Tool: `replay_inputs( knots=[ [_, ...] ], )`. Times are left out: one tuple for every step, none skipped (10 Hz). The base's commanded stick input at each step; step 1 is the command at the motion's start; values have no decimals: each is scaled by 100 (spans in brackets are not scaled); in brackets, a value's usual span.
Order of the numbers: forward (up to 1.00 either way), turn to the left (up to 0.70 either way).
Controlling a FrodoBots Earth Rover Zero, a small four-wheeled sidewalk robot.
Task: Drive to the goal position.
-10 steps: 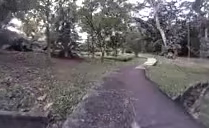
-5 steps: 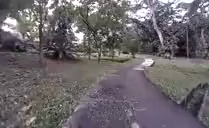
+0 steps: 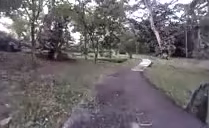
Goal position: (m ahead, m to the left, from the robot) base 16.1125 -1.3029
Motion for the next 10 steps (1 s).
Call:
replay_inputs(
  knots=[
    [70,-14],
    [70,-14],
    [70,-14],
    [70,-14],
    [70,-14],
    [70,-14],
    [70,-14],
    [70,-14],
    [70,-14],
    [70,-14]
  ],
)
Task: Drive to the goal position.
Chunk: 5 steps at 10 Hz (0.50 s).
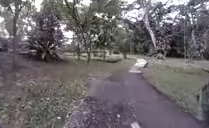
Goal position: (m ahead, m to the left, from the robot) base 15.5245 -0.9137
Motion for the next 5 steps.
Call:
replay_inputs(
  knots=[
    [70,-14],
    [70,-14],
    [70,-14],
    [70,-14],
    [70,-14]
  ],
)
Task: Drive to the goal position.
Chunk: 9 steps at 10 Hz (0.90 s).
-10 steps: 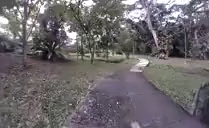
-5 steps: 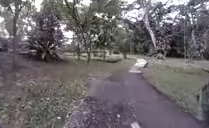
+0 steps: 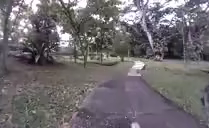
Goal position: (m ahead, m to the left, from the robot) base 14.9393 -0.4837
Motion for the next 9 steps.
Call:
replay_inputs(
  knots=[
    [70,-14],
    [70,-14],
    [70,-14],
    [70,-14],
    [70,-14],
    [70,-14],
    [70,-14],
    [70,-14],
    [70,-14]
  ],
)
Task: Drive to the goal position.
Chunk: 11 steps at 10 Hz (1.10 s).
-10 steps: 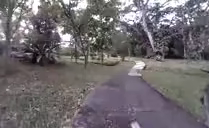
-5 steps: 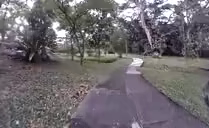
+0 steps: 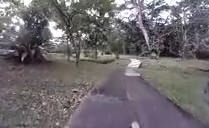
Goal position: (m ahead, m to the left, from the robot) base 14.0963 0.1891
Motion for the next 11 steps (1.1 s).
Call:
replay_inputs(
  knots=[
    [70,-14],
    [70,-14],
    [70,-14],
    [70,-14],
    [70,-14],
    [70,-14],
    [70,-14],
    [70,-14],
    [70,-14],
    [70,-14],
    [70,-14]
  ],
)
